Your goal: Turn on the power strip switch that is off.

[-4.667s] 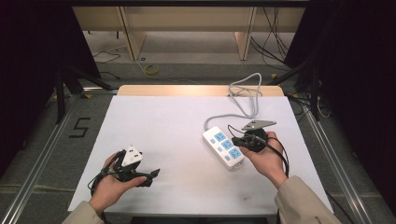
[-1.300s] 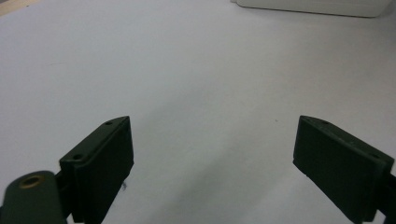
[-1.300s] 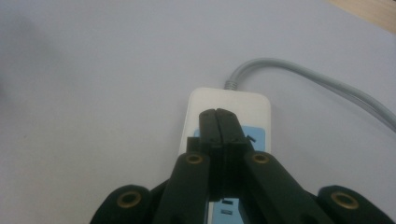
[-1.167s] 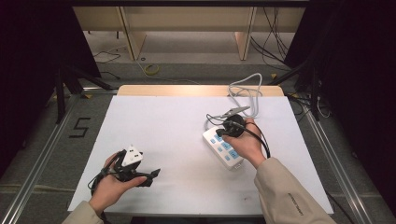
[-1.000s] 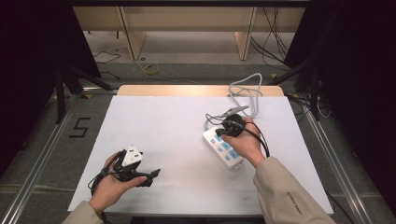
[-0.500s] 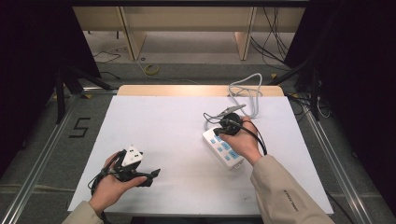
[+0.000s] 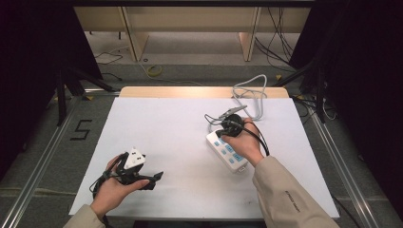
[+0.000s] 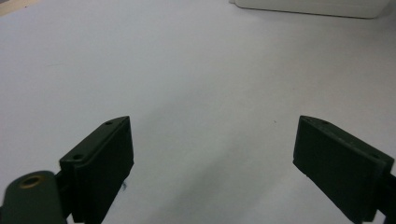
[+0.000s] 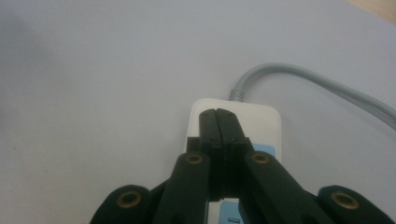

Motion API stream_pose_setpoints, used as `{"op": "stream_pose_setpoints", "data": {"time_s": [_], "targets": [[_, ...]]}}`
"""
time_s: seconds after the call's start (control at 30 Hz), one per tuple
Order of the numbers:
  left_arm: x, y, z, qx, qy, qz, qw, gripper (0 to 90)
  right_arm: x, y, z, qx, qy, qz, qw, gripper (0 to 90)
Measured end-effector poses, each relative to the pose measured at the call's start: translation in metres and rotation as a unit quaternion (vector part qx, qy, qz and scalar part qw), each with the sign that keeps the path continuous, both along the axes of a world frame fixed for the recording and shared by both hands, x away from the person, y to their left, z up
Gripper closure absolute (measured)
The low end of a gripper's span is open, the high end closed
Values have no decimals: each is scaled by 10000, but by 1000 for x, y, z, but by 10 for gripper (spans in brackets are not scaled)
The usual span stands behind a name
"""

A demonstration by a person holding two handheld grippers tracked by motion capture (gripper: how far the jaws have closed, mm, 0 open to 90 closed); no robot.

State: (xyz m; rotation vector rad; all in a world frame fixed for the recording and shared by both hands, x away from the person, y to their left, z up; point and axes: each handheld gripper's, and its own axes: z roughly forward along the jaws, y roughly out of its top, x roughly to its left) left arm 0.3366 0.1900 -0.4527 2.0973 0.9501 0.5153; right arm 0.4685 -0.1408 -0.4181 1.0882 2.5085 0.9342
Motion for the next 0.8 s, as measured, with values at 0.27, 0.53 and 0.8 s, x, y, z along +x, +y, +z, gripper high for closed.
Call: {"op": "stream_pose_setpoints", "data": {"time_s": [0.27,0.53,0.8], "targets": [[0,0,0,-3,-3,-2,10000,117,4,3,-5,-50,79,0,10000,900],[0,0,0,-3,1,0,10000,118,6,6,-11,-126,195,16,9997,900],[0,0,0,-5,-3,-1,10000,119,9,8,-17,-228,266,64,9994,900]]}}
